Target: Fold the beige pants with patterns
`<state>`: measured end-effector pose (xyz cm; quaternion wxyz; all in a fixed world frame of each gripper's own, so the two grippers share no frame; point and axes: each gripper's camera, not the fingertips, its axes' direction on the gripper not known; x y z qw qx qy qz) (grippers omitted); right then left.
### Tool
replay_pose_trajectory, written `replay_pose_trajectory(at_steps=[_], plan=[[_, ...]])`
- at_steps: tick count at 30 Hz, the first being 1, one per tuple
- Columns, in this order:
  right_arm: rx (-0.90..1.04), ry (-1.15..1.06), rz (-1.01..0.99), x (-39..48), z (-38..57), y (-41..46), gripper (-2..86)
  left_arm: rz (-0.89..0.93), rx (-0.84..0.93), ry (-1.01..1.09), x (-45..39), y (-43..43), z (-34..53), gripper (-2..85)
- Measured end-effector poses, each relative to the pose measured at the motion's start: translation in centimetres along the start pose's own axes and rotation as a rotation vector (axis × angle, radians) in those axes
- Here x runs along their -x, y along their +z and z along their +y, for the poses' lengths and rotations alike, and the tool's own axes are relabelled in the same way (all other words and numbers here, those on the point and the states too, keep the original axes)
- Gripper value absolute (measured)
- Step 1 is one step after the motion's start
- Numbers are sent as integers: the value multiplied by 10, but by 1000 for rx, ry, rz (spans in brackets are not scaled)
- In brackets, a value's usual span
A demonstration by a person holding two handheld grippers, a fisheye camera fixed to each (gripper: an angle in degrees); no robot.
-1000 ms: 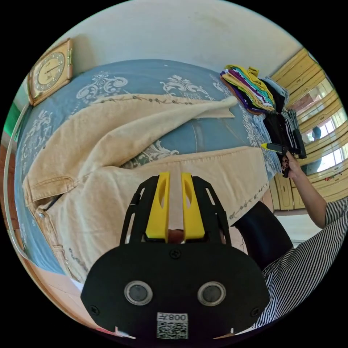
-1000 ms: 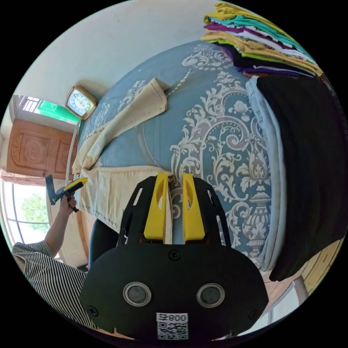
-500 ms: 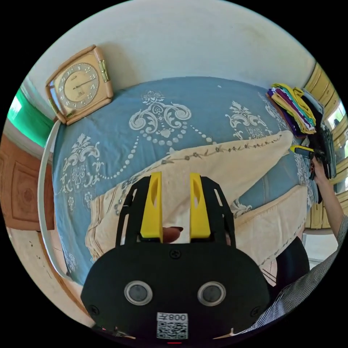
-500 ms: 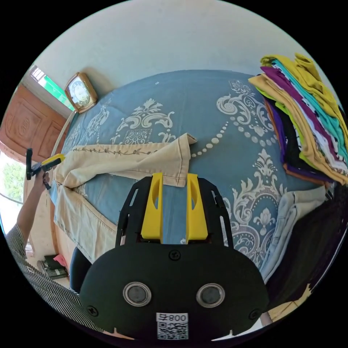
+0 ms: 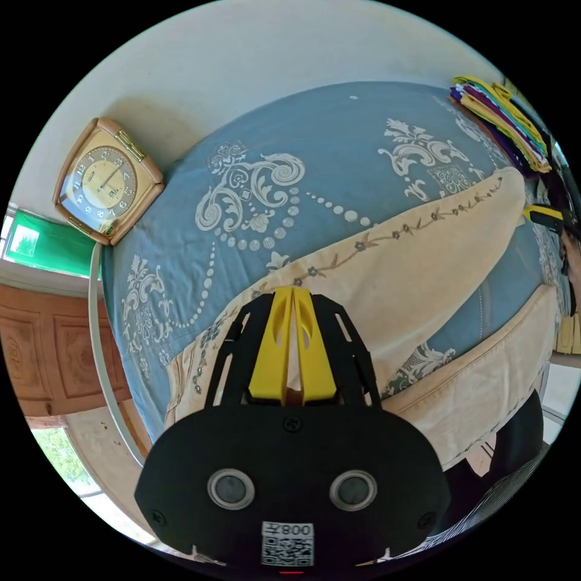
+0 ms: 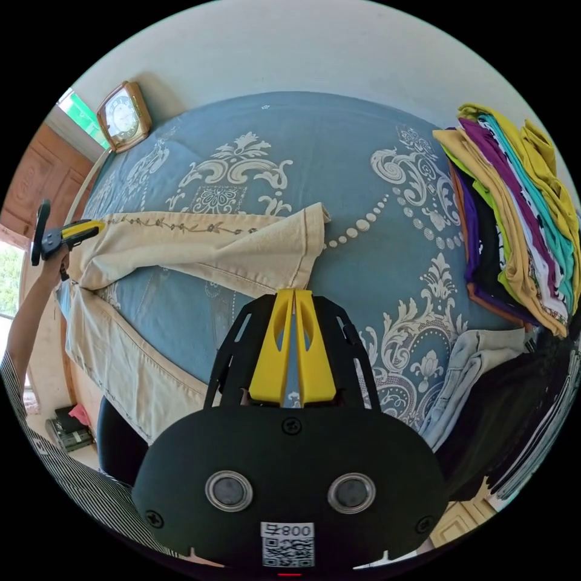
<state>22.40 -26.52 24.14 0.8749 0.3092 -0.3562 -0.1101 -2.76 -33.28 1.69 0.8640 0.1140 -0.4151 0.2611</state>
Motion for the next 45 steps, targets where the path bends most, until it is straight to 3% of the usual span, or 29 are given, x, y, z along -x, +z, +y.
replay_pose_trajectory(at_steps=[7, 12, 19, 31, 37, 42, 45], plan=[[-98, 92, -95, -29, 7, -13, 47, 97, 31, 45, -3, 9, -28, 89], [-21, 115, -217, -35, -3, 10, 104, 134, 105, 28, -2, 33, -43, 89], [-7, 107, -18, -17, -16, 15, 42, 108, 73, 28, 9, 29, -36, 22], [-106, 55, -233, -77, 7, -68, 19, 124, -60, -49, 58, 6, -19, 17], [98, 156, -266, -109, -11, 15, 22, 114, -28, -86, 65, 31, 0, 43], [78, 218, -268, -129, -5, 29, 23, 114, -138, -129, 109, 3, 52, 72], [26, 288, -262, -149, 6, 29, 24, 128, -148, -257, 158, 1, 96, 80]])
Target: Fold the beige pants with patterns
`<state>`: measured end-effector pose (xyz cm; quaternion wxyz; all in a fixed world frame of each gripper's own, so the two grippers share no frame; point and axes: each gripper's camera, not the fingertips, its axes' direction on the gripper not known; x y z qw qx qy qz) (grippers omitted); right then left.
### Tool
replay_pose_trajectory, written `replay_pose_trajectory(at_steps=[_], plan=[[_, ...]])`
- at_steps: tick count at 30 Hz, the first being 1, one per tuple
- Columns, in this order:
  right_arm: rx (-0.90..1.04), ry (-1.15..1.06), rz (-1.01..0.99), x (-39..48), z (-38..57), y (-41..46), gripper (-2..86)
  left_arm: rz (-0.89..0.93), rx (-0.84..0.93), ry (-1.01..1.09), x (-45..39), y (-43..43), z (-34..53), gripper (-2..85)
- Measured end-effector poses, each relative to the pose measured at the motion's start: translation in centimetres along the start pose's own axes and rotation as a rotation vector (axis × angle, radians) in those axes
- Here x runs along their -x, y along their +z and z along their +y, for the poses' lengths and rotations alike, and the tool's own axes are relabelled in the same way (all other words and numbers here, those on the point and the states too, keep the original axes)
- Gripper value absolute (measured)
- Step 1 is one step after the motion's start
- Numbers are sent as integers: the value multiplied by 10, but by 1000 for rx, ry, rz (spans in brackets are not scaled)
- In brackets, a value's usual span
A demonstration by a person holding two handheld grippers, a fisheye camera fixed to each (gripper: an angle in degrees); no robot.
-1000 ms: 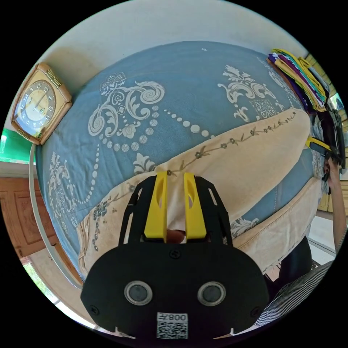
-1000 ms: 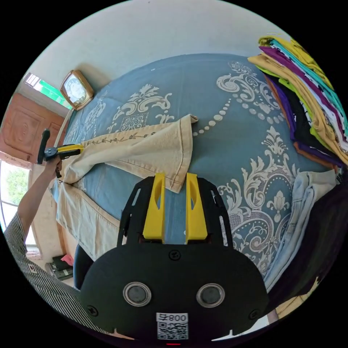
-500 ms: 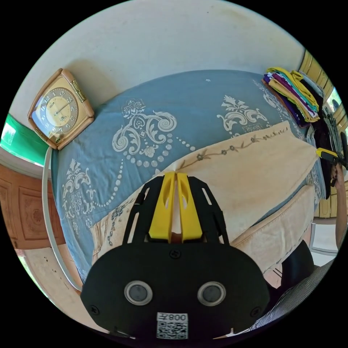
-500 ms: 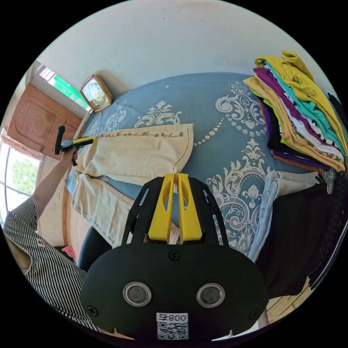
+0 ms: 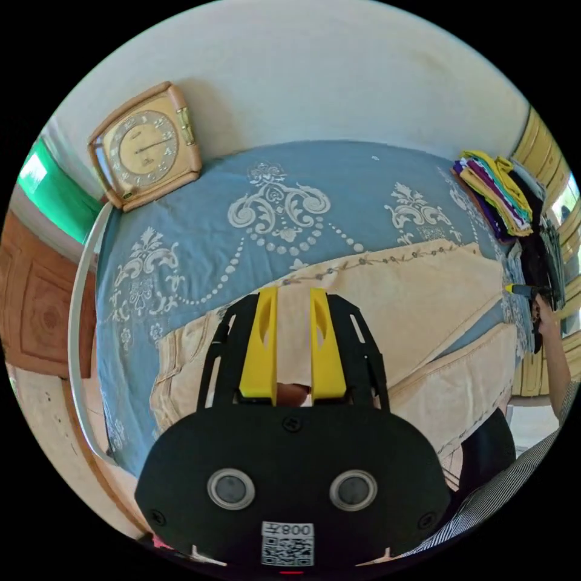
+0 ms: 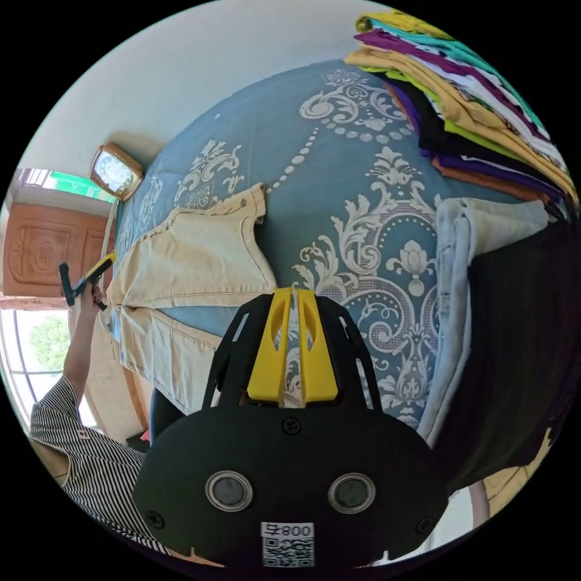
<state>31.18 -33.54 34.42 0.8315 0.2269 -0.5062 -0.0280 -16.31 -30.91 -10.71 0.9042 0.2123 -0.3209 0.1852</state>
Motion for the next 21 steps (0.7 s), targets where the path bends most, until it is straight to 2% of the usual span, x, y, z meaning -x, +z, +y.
replay_pose_trajectory(at_steps=[5, 11, 13, 17, 21], plan=[[-110, -40, -36, 1, -16, -4, 41, -28, 73, -311, 106, 10, 49, 85], [-74, -203, 50, 53, -86, 46, 70, 11, 81, -526, 173, 31, 67, 89], [-38, -239, 105, 65, -106, 68, 71, -19, 101, -535, 185, 41, 67, 91], [-2, -288, 213, 74, -136, 115, 73, -58, 252, -542, 205, 81, 77, 95], [41, -307, 296, 68, -148, 159, 76, -6, 162, -539, 215, 84, 97, 78]])
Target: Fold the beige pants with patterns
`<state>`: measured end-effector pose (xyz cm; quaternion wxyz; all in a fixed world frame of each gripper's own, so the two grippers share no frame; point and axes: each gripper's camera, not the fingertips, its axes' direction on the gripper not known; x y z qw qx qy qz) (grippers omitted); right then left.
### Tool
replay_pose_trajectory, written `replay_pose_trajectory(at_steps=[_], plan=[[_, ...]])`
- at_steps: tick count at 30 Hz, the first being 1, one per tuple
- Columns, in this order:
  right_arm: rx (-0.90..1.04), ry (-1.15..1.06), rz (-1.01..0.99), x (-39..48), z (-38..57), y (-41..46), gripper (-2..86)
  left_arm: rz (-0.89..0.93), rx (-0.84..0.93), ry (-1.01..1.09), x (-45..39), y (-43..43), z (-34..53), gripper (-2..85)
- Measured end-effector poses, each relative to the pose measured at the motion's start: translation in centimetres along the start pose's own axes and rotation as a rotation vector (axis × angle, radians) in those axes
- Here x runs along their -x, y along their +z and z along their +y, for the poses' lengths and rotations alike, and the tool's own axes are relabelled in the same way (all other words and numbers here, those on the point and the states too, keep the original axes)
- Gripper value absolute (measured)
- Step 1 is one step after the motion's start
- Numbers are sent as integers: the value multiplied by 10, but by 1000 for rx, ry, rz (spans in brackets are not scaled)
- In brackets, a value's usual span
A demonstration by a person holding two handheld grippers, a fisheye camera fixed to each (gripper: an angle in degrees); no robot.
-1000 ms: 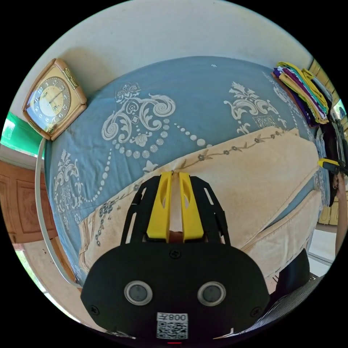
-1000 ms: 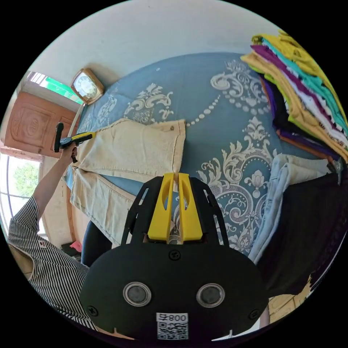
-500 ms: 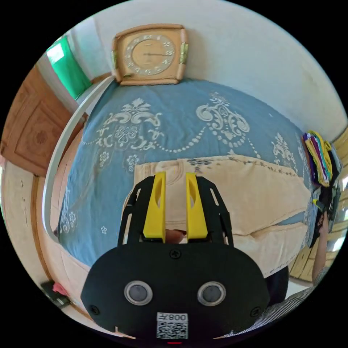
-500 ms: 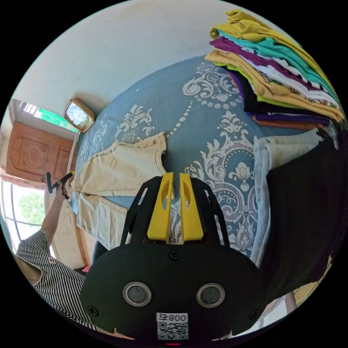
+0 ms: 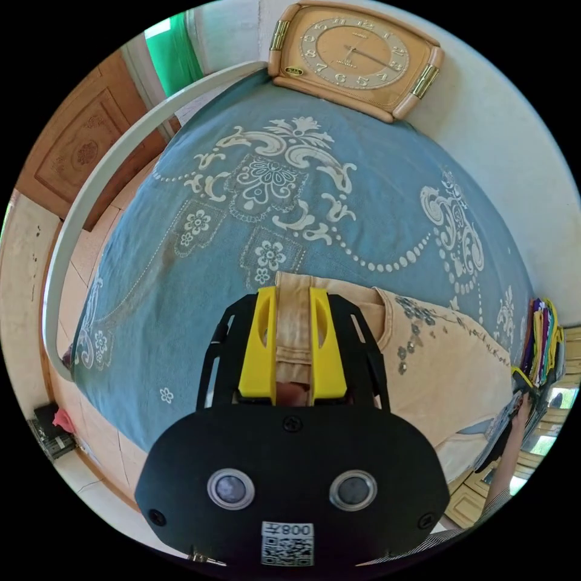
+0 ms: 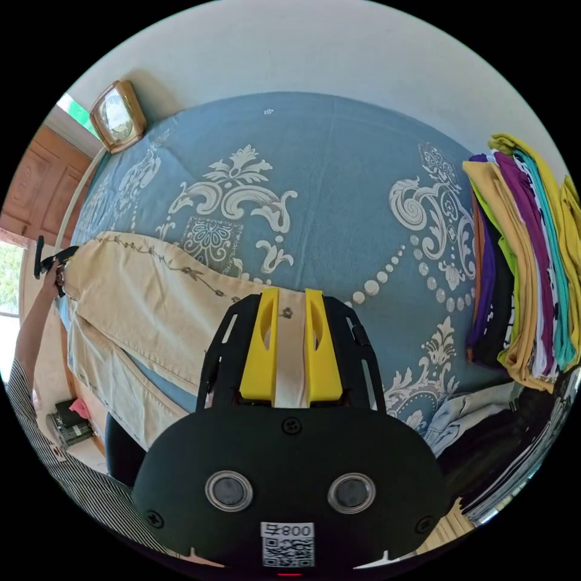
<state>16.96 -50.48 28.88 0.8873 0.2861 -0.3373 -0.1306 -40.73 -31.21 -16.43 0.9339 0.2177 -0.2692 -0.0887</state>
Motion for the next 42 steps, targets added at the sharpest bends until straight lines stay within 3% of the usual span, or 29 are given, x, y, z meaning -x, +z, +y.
replay_pose_trajectory(at_steps=[6, 9, 14, 17, 21, 30, 36, 42], plan=[[-10, -31, 13, -1, 2, 51, 53, 7, -70, 28, 21, -1, 21, 34], [-15, -22, 4, -9, 7, 69, 28, 54, -214, 38, 33, -23, 36, 27], [-276, -13, 2, -28, 40, 47, 18, 91, -395, 102, 49, -56, 51, 27], [-275, 33, -17, -46, 42, 78, 20, 48, -327, 58, 57, -28, 49, 33], [-101, 97, -58, -71, 34, 160, 27, 45, -250, 11, 71, -3, 55, 45], [-187, 158, -203, -130, 121, 221, 61, 195, -265, 99, 120, -10, 150, 78], [-144, -19, -303, -90, 187, 283, 36, 158, -156, 133, 135, 9, 212, 76], [-94, -344, -381, 32, 173, 362, 34, 81, -92, 115, 131, 51, 218, 60]])
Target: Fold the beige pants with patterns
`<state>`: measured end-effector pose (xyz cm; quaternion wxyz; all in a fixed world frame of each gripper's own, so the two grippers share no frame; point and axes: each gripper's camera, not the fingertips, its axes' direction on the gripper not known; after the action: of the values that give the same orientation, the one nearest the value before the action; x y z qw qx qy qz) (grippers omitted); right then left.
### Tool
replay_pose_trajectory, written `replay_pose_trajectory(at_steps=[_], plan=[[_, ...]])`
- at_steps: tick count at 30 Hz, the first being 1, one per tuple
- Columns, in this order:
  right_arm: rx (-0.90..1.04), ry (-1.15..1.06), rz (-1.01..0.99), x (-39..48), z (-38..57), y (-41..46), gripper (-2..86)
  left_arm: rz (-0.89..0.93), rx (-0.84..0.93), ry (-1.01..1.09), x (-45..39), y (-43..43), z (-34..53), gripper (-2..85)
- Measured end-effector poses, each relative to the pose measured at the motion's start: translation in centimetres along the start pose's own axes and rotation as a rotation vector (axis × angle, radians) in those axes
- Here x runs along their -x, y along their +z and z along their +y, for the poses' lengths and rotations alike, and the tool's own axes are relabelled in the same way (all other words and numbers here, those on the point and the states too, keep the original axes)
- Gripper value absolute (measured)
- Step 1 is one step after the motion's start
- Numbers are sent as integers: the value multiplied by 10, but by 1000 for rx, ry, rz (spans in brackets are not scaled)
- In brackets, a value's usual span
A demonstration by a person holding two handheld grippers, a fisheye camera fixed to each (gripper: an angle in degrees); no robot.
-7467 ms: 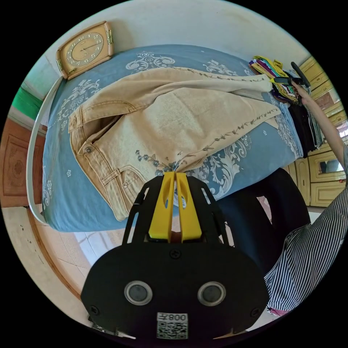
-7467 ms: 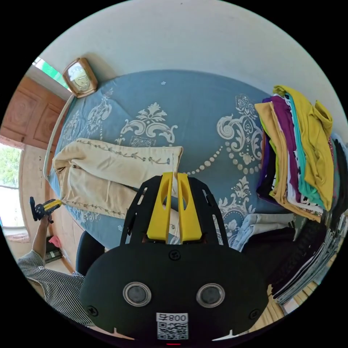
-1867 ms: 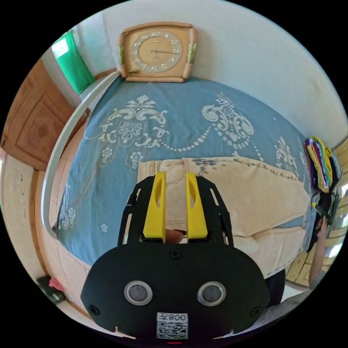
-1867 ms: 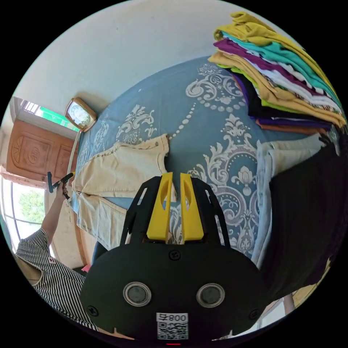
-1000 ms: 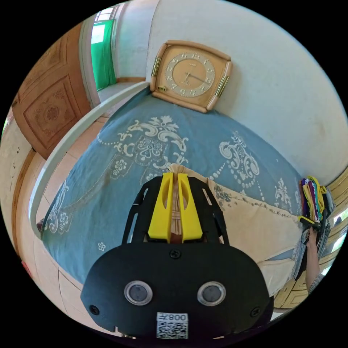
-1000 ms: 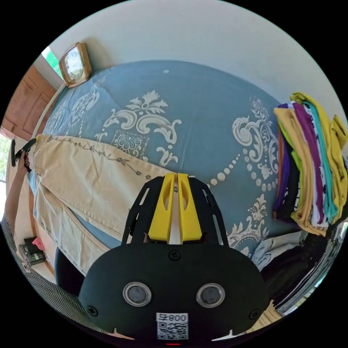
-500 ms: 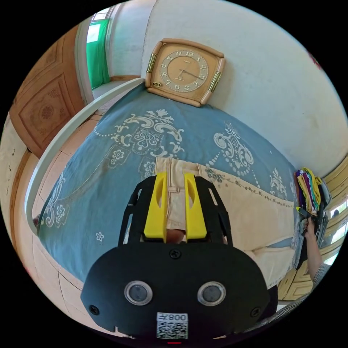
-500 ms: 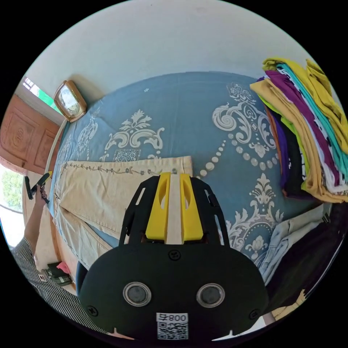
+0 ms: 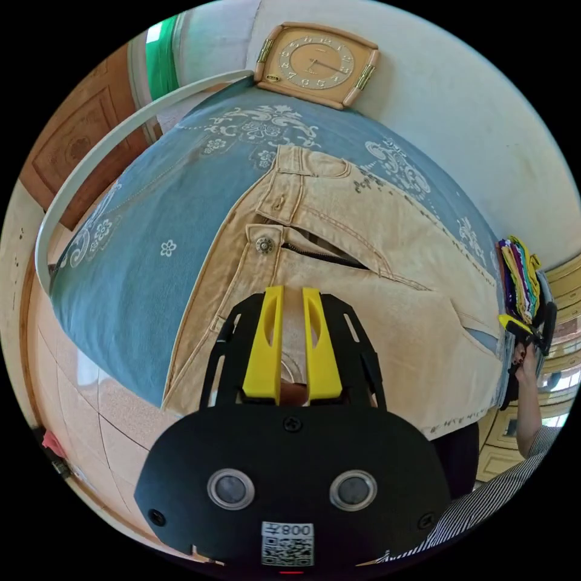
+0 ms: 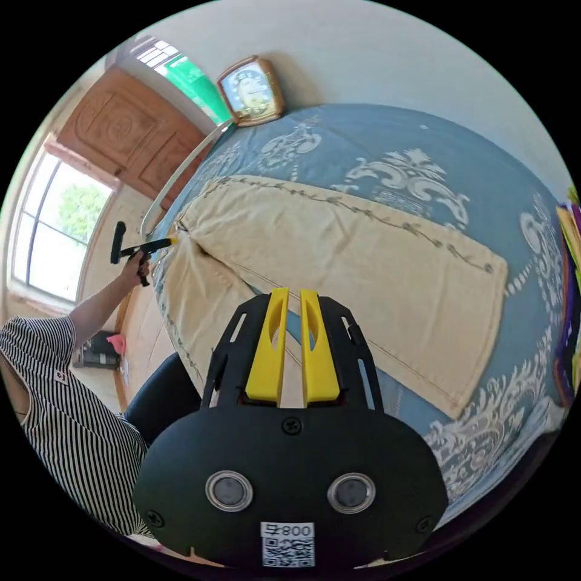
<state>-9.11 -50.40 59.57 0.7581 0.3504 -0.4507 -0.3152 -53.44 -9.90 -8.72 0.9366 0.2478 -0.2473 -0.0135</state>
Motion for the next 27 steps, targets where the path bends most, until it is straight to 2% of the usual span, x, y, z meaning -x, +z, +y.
replay_pose_trajectory(at_steps=[8, 14, 19, 23, 27], plan=[[52, -453, 0, 122, -65, 164, 53, -43, -47, 12, -1, 11, 4, 11], [36, -632, 40, 172, -79, 279, 64, -40, -96, 22, 0, 23, 19, 4], [62, -704, 85, 184, -77, 365, 74, -50, -102, 29, -3, 29, 28, 3], [103, -747, 196, 181, -68, 432, 73, -81, -110, 42, -8, 33, 35, 2], [134, -737, 235, 163, -61, 472, 54, -126, -112, 58, -15, 36, 40, 2]])
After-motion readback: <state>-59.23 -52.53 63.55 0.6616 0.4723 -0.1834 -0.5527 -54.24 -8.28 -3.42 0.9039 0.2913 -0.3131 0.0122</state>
